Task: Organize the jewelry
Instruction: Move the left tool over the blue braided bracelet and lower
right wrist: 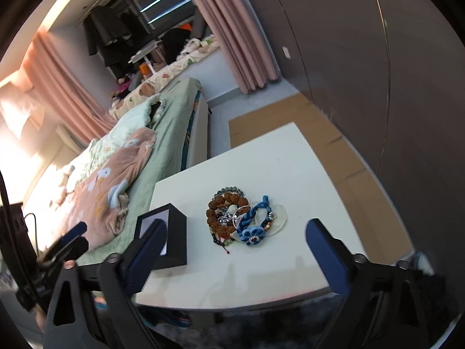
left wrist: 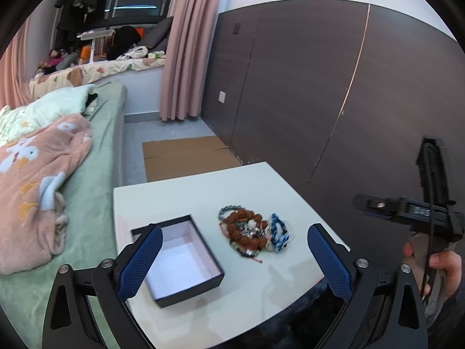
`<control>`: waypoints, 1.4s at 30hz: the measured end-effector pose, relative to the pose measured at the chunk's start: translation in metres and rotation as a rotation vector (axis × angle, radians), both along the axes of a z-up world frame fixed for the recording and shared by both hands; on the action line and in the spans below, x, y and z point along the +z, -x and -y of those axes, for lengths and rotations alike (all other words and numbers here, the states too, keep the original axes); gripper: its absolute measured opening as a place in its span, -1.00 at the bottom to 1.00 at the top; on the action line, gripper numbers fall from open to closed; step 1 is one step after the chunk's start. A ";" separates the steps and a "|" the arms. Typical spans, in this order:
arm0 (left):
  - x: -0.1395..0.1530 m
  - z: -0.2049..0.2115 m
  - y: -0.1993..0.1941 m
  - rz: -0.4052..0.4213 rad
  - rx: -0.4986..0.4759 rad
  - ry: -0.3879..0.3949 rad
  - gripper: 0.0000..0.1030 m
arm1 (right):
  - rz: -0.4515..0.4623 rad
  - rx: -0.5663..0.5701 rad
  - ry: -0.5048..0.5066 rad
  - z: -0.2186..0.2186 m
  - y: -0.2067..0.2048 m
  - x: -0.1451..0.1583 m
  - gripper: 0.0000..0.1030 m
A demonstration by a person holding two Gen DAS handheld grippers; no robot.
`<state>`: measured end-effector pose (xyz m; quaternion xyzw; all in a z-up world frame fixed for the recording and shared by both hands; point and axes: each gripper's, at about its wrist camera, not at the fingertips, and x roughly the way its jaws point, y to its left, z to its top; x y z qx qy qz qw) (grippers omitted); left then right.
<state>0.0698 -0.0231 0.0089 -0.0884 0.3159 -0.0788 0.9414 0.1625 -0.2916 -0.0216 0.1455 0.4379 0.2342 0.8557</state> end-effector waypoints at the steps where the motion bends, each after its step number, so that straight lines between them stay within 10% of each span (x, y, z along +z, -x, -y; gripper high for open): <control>1: 0.000 0.003 -0.005 -0.004 -0.008 0.000 0.78 | -0.023 -0.005 -0.008 -0.001 -0.005 -0.004 0.63; 13: -0.037 0.053 -0.065 -0.122 -0.128 0.017 0.09 | -0.153 -0.089 -0.047 0.022 -0.025 -0.058 0.61; 42: -0.132 0.138 -0.109 -0.250 -0.310 -0.147 -0.24 | -0.246 -0.202 0.073 0.048 -0.042 -0.088 0.61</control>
